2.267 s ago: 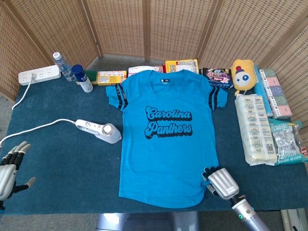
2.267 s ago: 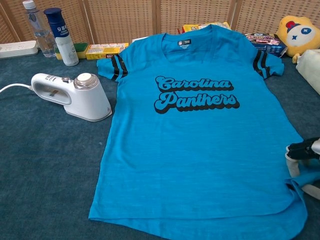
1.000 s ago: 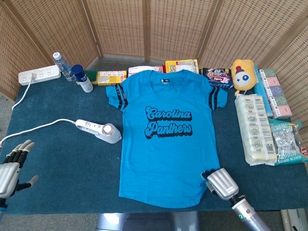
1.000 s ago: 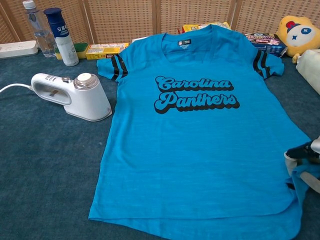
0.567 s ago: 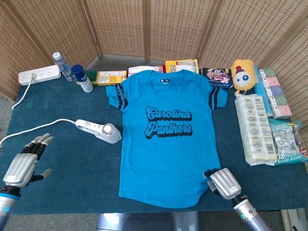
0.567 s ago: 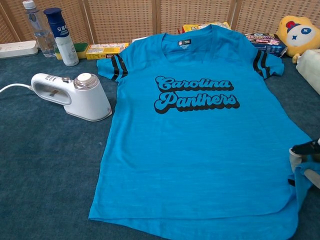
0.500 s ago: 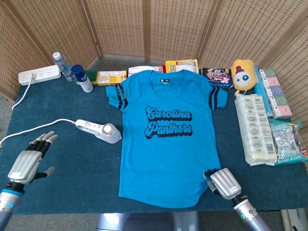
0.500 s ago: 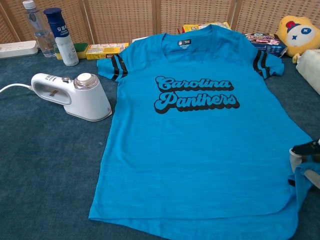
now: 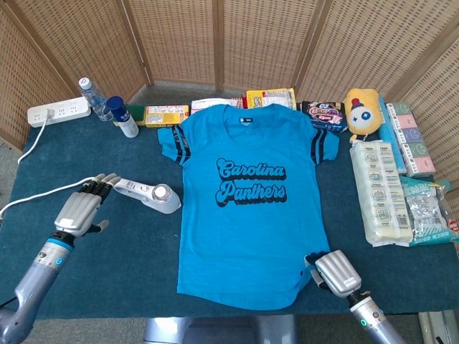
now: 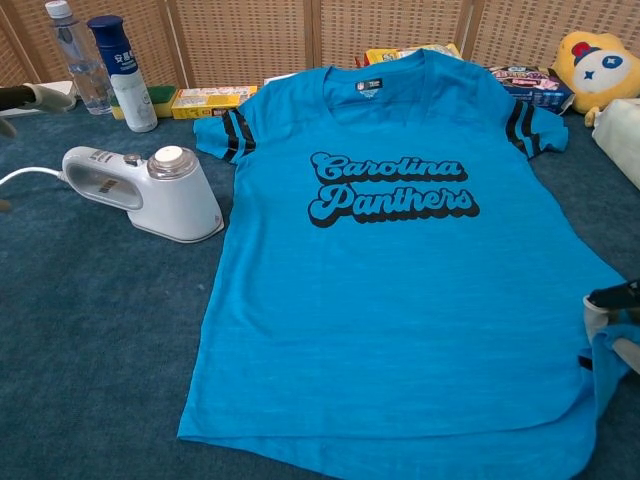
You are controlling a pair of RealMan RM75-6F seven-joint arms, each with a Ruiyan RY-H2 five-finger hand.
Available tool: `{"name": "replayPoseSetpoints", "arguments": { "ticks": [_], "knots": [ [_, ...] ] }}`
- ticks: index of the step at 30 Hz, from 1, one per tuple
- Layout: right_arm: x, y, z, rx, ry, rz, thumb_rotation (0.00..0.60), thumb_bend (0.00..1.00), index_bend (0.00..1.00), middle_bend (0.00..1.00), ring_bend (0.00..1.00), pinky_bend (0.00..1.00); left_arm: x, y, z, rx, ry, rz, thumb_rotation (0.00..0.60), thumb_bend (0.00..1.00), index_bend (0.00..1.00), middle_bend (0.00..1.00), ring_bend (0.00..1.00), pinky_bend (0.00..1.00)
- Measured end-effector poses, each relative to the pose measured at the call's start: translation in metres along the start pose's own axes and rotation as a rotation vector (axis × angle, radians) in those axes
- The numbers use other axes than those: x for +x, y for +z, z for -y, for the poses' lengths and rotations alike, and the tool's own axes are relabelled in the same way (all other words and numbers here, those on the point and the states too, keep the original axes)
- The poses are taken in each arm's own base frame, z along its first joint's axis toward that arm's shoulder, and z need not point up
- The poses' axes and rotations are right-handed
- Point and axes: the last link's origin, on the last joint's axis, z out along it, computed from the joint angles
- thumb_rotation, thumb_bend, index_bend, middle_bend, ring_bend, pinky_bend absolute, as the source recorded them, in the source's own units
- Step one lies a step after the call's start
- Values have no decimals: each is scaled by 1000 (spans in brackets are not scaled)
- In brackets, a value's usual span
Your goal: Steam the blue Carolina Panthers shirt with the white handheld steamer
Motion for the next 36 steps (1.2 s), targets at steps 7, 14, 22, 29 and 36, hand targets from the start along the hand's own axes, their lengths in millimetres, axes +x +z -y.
{"name": "replayPoseSetpoints", "arguments": {
  "ticks": [7,14,22,29,36],
  "knots": [
    [0,1,-3,-5,4,-1,600,613,591,564,629,768,-3,32,-9,-5,44,-19,600,320,63,128,80,215],
    [0,1,-6,-15,7,0,600,613,593,565,630,769,-11,56,-16,-5,87,-27,600,320,63,128,81,215],
    [0,1,-9,-22,16,2,600,613,595,566,631,770,-22,75,-21,2,117,-11,600,320,64,136,85,215],
    [0,2,-12,-27,19,4,600,613,600,570,634,773,-30,86,-23,6,129,-13,600,321,67,161,111,226],
    [0,3,-15,-34,21,4,600,613,604,573,636,777,-37,100,-30,10,128,-26,600,323,108,185,137,248]
  ]
}}
